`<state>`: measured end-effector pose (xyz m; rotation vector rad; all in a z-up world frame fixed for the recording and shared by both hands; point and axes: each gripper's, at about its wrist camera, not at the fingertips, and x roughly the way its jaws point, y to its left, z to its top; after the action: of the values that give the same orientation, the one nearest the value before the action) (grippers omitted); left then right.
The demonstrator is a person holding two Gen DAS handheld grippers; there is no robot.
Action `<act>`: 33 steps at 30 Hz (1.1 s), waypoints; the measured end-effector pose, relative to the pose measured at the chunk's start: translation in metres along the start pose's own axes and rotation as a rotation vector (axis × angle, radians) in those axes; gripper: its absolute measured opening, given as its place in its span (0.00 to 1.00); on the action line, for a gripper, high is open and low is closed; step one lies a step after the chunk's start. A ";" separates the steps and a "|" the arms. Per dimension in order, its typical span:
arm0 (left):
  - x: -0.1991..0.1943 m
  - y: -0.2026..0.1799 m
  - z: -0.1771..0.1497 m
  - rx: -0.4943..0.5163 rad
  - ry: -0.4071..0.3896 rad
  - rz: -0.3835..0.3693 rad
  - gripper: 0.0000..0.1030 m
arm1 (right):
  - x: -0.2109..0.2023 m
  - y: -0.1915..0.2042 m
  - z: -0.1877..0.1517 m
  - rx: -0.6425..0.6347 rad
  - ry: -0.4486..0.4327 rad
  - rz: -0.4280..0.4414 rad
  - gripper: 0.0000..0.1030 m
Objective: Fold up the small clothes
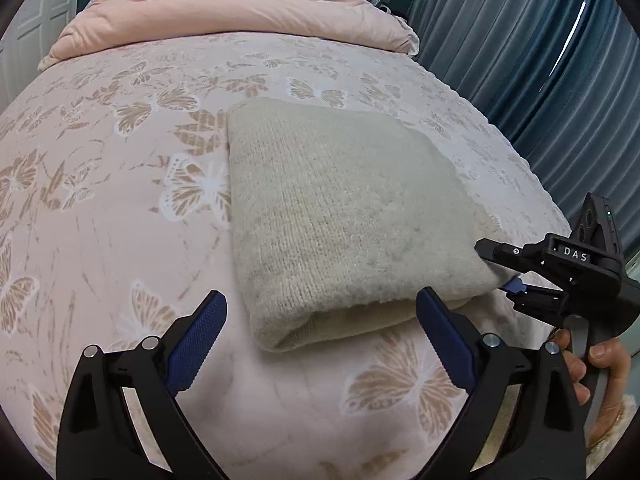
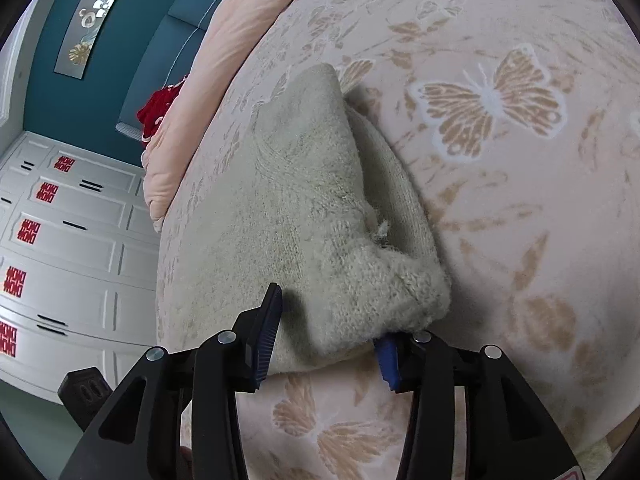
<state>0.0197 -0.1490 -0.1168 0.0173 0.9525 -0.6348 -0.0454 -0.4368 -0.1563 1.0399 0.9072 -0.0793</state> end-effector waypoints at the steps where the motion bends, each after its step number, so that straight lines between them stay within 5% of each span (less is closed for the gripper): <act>1: 0.007 0.000 0.002 0.026 -0.009 0.009 0.90 | 0.002 0.002 0.001 0.009 0.007 0.011 0.17; 5: 0.018 0.019 0.018 -0.033 -0.008 -0.002 0.49 | -0.004 0.049 0.012 -0.105 -0.002 0.058 0.13; 8: -0.010 0.035 0.030 -0.107 -0.091 -0.029 0.35 | -0.027 0.104 0.019 -0.222 -0.027 0.231 0.12; 11: -0.039 0.043 0.029 -0.125 -0.157 -0.006 0.32 | -0.048 0.126 0.015 -0.323 -0.070 0.345 0.09; 13: -0.032 0.046 0.020 -0.113 -0.088 0.004 0.32 | -0.027 0.098 0.007 -0.320 -0.022 0.240 0.09; 16: -0.022 0.053 0.002 -0.144 -0.004 -0.008 0.38 | 0.027 0.015 -0.006 -0.185 0.141 -0.074 0.09; 18: -0.026 0.053 -0.004 -0.150 -0.002 -0.004 0.46 | 0.013 -0.006 -0.012 -0.091 0.116 0.029 0.14; 19: -0.030 0.051 -0.006 -0.139 -0.007 0.007 0.52 | -0.001 -0.003 -0.012 -0.093 0.084 0.000 0.27; 21: -0.038 0.047 -0.006 -0.119 -0.019 0.016 0.66 | -0.026 0.015 -0.013 -0.165 -0.002 -0.170 0.39; 23: -0.047 0.043 -0.003 -0.091 -0.043 0.039 0.74 | -0.044 0.042 -0.013 -0.255 -0.081 -0.299 0.38; 29: -0.064 0.039 0.007 -0.047 -0.061 0.153 0.74 | -0.013 0.153 -0.007 -0.481 -0.046 -0.051 0.20; 33: -0.069 0.050 0.008 -0.056 -0.024 0.235 0.74 | 0.069 0.182 -0.017 -0.583 0.083 -0.125 0.19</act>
<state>0.0227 -0.0764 -0.0718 0.0710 0.9282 -0.3907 0.0718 -0.3022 -0.0776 0.4465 0.9905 0.1209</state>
